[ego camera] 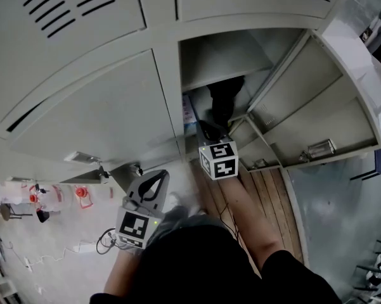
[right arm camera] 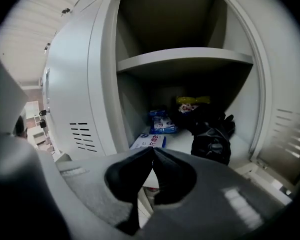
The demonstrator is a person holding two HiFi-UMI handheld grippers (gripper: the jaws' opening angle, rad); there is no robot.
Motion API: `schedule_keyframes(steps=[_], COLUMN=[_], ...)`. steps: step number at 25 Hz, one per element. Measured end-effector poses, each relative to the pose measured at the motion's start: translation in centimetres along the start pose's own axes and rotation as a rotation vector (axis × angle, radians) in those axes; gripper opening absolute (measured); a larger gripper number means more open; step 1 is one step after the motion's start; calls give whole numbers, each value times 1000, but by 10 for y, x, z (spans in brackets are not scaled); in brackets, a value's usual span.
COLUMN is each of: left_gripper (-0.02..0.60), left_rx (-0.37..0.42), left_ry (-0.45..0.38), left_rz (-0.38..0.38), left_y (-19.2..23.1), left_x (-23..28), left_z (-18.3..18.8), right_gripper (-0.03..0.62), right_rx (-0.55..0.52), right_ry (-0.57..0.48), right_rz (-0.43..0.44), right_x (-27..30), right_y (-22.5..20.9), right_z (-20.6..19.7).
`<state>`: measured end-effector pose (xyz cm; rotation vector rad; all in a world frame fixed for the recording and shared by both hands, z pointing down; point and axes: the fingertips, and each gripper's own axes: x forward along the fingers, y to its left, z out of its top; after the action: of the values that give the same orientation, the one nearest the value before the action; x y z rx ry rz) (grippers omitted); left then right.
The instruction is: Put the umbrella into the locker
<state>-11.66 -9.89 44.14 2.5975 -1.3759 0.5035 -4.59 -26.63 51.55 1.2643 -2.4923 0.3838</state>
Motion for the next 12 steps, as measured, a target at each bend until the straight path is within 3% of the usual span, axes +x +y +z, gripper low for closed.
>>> schedule_keyframes(steps=[5,12], left_gripper=[11,11], left_rx=[10,17], left_ry=[-1,2], left_rz=[-6,-39], left_y=[3,-6], left_x=[1,9], left_z=[-5,-4], right_gripper=[28,76], right_rx=[-13,3], right_ry=[2,19], right_rz=[4,-116], right_x=[-31,-69], right_y=[5,-42], right_z=[-24,-52])
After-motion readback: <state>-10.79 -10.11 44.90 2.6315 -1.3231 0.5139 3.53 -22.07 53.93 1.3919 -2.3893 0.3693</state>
